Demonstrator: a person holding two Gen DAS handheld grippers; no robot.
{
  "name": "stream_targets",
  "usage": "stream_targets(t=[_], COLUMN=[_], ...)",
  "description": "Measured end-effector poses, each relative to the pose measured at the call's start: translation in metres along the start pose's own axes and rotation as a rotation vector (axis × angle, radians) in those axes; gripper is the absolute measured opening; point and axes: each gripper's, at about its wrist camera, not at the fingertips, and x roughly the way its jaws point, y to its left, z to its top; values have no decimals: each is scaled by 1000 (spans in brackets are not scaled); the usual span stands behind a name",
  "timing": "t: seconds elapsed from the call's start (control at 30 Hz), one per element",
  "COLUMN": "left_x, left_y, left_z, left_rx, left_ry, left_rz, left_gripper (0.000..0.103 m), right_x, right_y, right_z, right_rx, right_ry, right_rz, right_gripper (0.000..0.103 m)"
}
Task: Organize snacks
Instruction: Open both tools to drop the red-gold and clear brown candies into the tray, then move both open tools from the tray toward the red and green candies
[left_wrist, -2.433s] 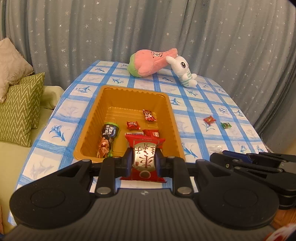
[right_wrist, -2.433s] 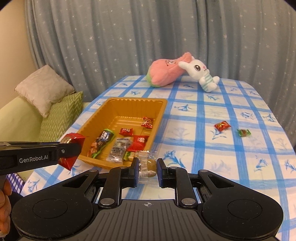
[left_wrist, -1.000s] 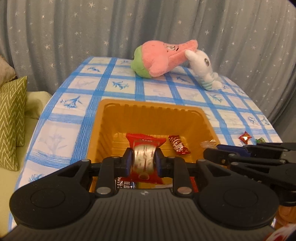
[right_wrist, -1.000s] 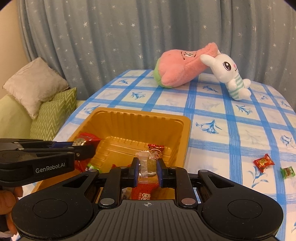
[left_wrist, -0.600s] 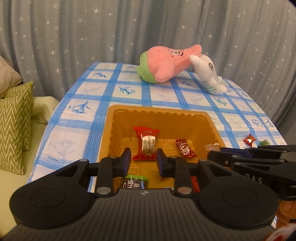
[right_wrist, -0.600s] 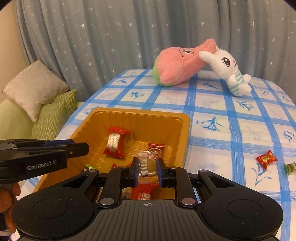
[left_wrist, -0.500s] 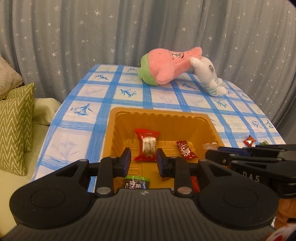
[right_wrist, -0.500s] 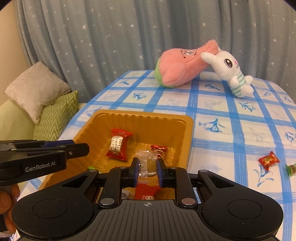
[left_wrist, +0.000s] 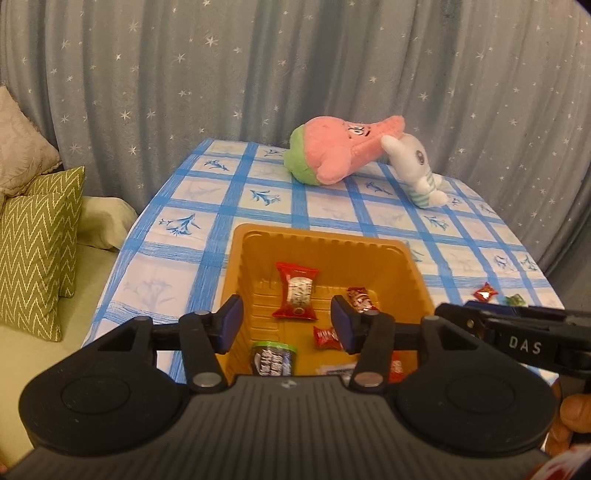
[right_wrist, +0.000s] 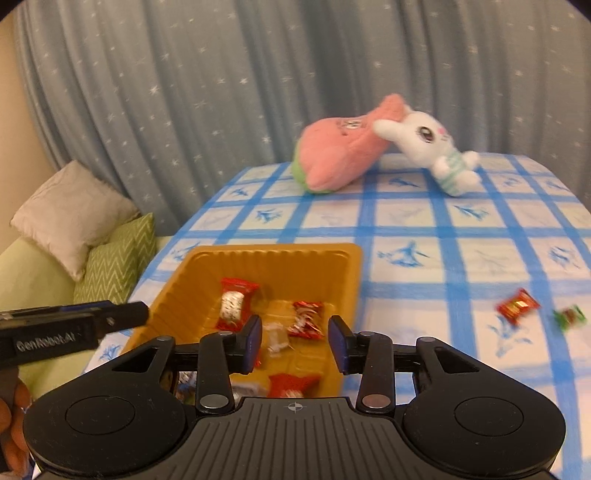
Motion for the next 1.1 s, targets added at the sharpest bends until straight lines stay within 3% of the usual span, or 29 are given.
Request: stream_targets(t=[0.33, 0.73, 1.1], left_x=[-50, -99, -118], left_y=[-37, -82, -117], left_z=[-14, -50, -72], left_rx=[10, 26, 59], left_ry=[-2, 18, 30], left_rz=[-16, -51, -80], left_gripper=[70, 77, 81], right_x=[-74, -150, -194], right_y=[-21, -40, -60], right_z=[-24, -52, -73], right_rx=[106, 165, 178], right_ry=[-10, -12, -30], right_rz=[-70, -121, -172], right_gripper=[47, 60, 64])
